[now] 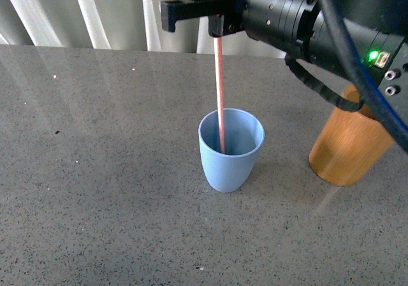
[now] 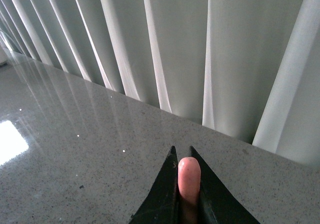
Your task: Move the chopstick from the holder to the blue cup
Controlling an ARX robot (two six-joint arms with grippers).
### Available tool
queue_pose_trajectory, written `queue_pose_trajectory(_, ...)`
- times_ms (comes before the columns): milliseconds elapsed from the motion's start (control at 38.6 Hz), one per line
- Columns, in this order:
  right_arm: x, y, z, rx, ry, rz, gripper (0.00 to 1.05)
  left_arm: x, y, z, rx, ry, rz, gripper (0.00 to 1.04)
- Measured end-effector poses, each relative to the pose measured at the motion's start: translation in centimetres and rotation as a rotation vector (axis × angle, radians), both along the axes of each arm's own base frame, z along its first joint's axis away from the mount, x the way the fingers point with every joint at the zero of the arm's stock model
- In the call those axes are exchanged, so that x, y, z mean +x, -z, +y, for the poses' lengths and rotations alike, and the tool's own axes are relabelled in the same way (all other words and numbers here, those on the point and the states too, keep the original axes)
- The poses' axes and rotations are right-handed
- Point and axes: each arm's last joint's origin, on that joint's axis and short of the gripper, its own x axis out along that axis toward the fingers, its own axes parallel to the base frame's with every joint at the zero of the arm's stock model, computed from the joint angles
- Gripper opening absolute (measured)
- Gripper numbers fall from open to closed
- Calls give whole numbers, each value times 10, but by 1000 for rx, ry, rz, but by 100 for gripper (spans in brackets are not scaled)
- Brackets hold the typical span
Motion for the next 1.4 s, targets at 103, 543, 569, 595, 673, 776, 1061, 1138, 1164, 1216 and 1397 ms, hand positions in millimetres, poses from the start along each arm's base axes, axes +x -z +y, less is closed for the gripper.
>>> queue_pose_trajectory(103,1,9,2,-15,12,33,14,0,0,0,0,0,0,98)
queue_pose_trajectory(543,-7,-39,-19,54,120,-30,85,0,0,0,0,0,0,98)
queue_pose_trajectory(569,-10,-45,-25,51,141,-39,90,0,0,0,0,0,0,98)
queue_pose_trajectory(595,-13,-52,-32,48,174,-48,95,0,0,0,0,0,0,98)
queue_pose_trajectory(673,-23,-69,-58,22,299,-41,94,0,0,0,0,0,0,98)
queue_pose_trajectory(776,-36,-78,-88,-6,444,-8,95,0,0,0,0,0,0,98)
queue_pose_trajectory(1061,-102,-63,-170,-158,852,199,95,0,0,0,0,0,0,98)
queue_pose_trajectory(1138,-104,-66,-170,-154,840,182,95,0,0,0,0,2,-1,98)
queue_pose_trajectory(1164,-104,-66,-169,-155,833,182,95,0,0,0,0,1,-1,98)
queue_pose_trajectory(1216,-105,-62,-170,-126,738,92,86,0,0,0,0,0,0,98)
queue_pose_trajectory(1397,-135,-49,-182,-94,684,-57,45,0,0,0,0,-2,-1,98)
